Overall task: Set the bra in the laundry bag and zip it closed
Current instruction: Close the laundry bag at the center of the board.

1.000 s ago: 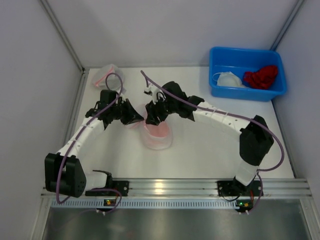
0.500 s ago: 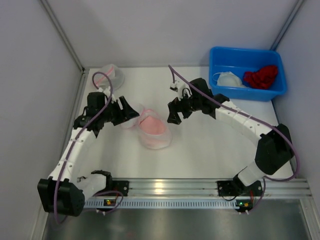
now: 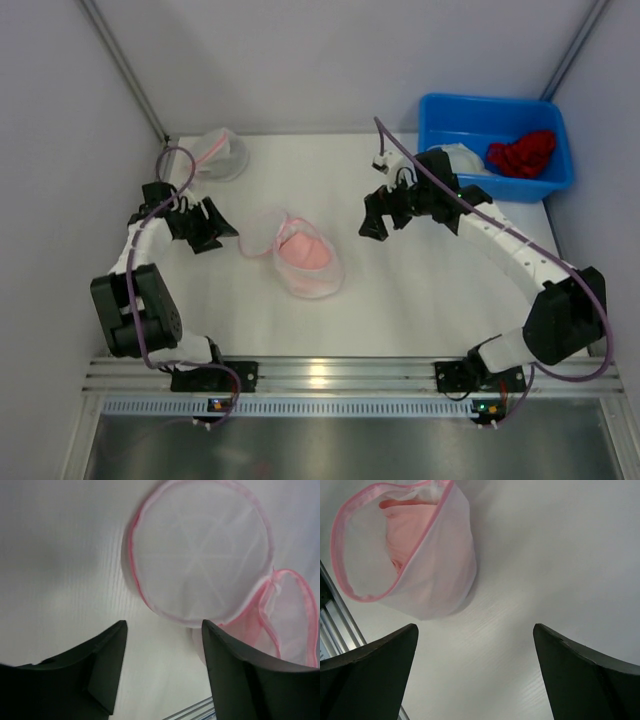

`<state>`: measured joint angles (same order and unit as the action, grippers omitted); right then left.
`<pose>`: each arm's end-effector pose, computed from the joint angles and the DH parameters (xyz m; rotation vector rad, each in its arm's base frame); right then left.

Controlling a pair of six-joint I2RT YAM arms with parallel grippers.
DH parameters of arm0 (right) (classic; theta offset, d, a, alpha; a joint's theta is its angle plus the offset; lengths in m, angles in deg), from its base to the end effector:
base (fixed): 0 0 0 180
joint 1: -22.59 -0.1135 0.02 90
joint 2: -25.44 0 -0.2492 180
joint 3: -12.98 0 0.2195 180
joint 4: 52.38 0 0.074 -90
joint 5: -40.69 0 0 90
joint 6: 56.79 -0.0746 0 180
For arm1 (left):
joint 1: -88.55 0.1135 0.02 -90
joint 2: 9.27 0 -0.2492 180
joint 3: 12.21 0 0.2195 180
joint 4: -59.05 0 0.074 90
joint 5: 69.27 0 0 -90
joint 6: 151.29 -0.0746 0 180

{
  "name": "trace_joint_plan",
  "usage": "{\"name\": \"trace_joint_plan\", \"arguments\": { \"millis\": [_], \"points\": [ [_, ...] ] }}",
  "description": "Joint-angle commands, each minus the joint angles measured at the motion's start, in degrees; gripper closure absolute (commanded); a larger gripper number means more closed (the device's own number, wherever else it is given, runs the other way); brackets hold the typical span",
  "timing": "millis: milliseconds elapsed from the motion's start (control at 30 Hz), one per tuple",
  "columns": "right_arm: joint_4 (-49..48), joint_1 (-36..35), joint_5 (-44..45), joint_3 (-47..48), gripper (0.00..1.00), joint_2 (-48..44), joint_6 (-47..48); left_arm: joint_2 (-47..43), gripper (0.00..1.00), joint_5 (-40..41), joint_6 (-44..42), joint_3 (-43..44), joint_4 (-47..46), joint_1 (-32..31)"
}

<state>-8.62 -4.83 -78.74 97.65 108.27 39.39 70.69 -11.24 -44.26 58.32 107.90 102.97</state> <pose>0.2598 0.1761 0.2750 -0.9203 2.1185 0.7808 0.2667 0.0278 0.2061 -0.4835 2.4706 -0.7348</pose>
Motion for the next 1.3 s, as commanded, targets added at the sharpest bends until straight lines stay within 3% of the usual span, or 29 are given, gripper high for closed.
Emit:
{"name": "trace_joint_plan", "arguments": {
  "millis": [0, 33, 267, 567, 700, 733, 833, 1067, 1267],
  "points": [
    [-0.6, 3.2, -1.6, 0.3, 0.01, -2.8, -1.0, 6.7, 0.34, -4.9, -8.9, 6.3, -1.8, 1.6],
    [-1.7, 3.8, -0.2, -0.3, 0.01, -3.1, -2.5, 10.1, 0.42, -5.4, -10.5, 7.2, -1.7, 1.5],
    [-0.7, 12.3, -6.7, 0.3, 0.01, -2.3, -2.8, 21.3, 0.44, -3.4, -12.1, 12.6, -4.1, 0.2],
    [3.0, 15.6, -9.2, 1.9, 0.01, -0.6, -4.2, 29.1, 0.5, 4.0, -12.0, 16.8, -6.5, -5.1],
    [3.6, 15.8, -8.8, 2.0, 0.01, -1.3, -4.3, 30.9, 0.69, 6.8, -11.6, 17.4, -7.2, -6.7],
    [3.7, 15.9, -8.8, 2.1, 0.01, -1.3, -4.2, 31.0, 0.83, 7.0, -11.2, 17.7, -7.2, -6.8],
    [4.3, 16.3, -8.9, 2.1, 0.01, -2.1, -4.0, 28.4, 1.0, 5.7, -11.1, 18.2, -7.2, -6.7],
    [4.5, 16.5, -10.7, 0.6, 0.0, -2.4, -4.2, 13.7, 1.0, 8.1, -15.7, 19.3, -7.2, -9.0],
    [7.4, 16.5, -12.5, 2.2, 0.01, -1.2, -4.1, 0.3, 1.0, 22.7, -25.2, 16.7, -7.3, -23.5]
  ]
}}
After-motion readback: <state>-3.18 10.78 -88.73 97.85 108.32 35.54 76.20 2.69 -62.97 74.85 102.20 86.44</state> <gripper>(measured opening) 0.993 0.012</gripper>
